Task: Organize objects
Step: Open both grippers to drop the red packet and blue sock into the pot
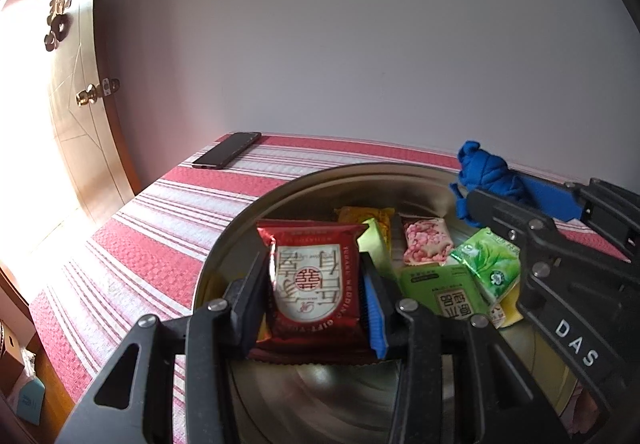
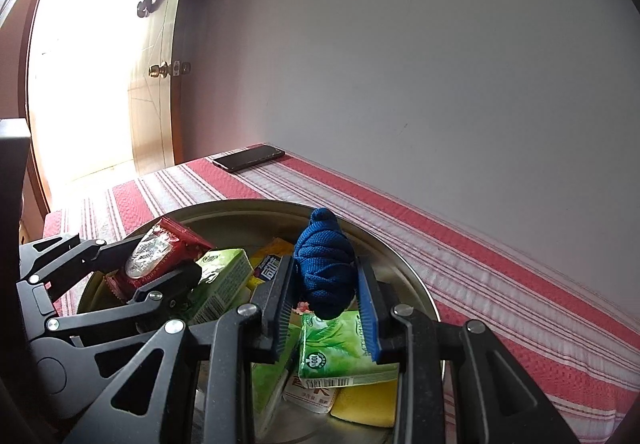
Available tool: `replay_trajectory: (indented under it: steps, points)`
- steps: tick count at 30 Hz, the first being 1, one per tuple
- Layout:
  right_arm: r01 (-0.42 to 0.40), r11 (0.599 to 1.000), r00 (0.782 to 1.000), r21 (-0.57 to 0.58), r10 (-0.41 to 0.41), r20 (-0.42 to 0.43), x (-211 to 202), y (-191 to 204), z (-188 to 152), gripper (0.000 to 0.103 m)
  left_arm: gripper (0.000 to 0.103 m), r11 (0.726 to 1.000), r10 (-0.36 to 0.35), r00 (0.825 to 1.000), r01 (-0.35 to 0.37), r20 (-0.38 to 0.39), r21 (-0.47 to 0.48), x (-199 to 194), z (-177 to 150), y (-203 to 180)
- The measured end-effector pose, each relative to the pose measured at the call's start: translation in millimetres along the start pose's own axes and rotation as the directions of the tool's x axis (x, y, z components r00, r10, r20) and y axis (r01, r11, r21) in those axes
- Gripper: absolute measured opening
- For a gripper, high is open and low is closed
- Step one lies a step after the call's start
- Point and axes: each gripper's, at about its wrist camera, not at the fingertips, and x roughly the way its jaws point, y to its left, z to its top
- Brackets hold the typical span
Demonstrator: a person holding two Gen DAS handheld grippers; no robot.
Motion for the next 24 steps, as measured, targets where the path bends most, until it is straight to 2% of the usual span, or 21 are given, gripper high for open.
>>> replay_trajectory:
  steps: [4, 6, 8, 9, 11, 13, 14, 17, 19, 21, 24]
  points:
    - [-0.012, 1.0, 1.0, 0.002, 0.013, -0.016, 2.4, 1.9, -0.7, 0.033, 0.046, 1.0, 0.001, 1.0, -0.001, 0.005, 0.0, -1.6, -0.2, 1.0]
    - [-0.01, 1.0, 1.0, -0.004, 0.01, -0.029, 3.3, 4.9, -1.8, 0.035, 0.051, 1.0, -0.001, 1.0, 0.001, 0.008, 0.0, -2.7, 0.1, 1.0]
    - [0.021, 1.0, 0.999, -0.006, -0.021, -0.027, 1.9, 5.8, -3.1, 0.046, 0.056, 1.0, 0.009, 1.0, -0.009, 0.011, -0.002, -4.6, 0.2, 1.9]
    - [0.03, 1.0, 0.999, 0.003, -0.03, -0.023, -0.1, 4.4, -3.9, 0.048, 0.062, 1.0, 0.011, 1.0, -0.011, 0.012, -0.008, -5.4, 0.2, 3.1]
    - [0.042, 0.998, 0.999, 0.039, -0.041, -0.018, -5.3, -3.5, -5.7, 0.061, 0.072, 1.0, 0.017, 1.0, -0.017, 0.02, -0.021, -9.1, 0.7, 7.1]
    - [0.039, 0.997, 0.999, 0.071, -0.04, 0.0, -12.4, -10.1, -6.5, 0.069, 0.081, 1.0, 0.02, 0.999, -0.02, 0.035, -0.024, -14.4, 1.6, 8.7]
    - [0.035, 0.996, 0.999, 0.084, -0.036, 0.008, -15.9, -12.5, -6.5, 0.071, 0.082, 1.0, 0.022, 0.999, -0.021, 0.043, -0.022, -17.2, 2.3, 8.9]
    - [0.039, 0.994, 0.999, 0.101, -0.042, 0.024, -26.5, -15.3, -7.1, 0.071, 0.087, 0.999, 0.03, 0.997, -0.029, 0.066, -0.014, -26.8, 4.4, 7.8]
    - [0.046, 0.993, 0.998, 0.109, -0.05, 0.036, -35.3, -15.8, -8.5, 0.072, 0.097, 0.999, 0.043, 0.996, -0.042, 0.081, -0.008, -33.8, 5.0, 7.3]
    - [0.046, 0.992, 0.998, 0.121, -0.052, 0.047, -42.6, -17.1, -10.0, 0.072, 0.102, 0.999, 0.048, 0.994, -0.048, 0.096, -0.006, -40.5, 5.4, 9.3]
    - [0.042, 0.99, 0.997, 0.135, -0.051, 0.064, -53.4, -18.6, -10.5, 0.072, 0.103, 0.999, 0.035, 0.993, -0.036, 0.114, 0.005, -53.0, 5.6, 9.6]
